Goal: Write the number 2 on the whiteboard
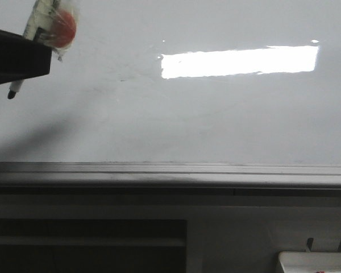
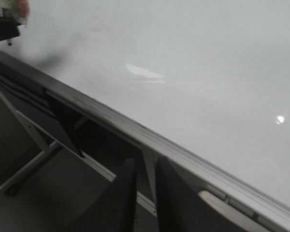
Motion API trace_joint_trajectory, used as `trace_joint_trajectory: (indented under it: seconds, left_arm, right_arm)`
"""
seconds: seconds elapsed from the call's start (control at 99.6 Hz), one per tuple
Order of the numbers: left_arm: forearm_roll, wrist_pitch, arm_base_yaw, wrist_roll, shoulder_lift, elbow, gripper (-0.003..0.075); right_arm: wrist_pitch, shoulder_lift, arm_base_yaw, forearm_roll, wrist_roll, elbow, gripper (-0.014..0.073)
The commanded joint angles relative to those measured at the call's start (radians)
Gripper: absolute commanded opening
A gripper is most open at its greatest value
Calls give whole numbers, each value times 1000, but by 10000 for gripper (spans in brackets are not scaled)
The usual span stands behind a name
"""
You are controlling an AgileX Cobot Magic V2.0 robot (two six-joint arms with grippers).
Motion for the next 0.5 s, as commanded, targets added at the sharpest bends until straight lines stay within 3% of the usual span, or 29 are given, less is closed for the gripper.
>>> trace_joint_trajectory:
  seconds: [0.0, 0.141, 0.321, 0.492]
  left_arm:
    - [39, -25, -42, -4, -44, -25, -20]
    - [135, 17, -138, -4, -52, -25, -20]
    - [174, 22, -234, -4, -31, -25, -20]
    - [306, 29, -238, -4, -6, -25, -20]
  right_arm:
    - [-81, 46, 90, 40, -73, -47, 118]
    - [-174, 110, 267, 25, -188, -69, 118]
    - [-314, 221, 404, 9, -259, -115, 134]
    - [-316, 349, 527, 12, -270, -176, 325]
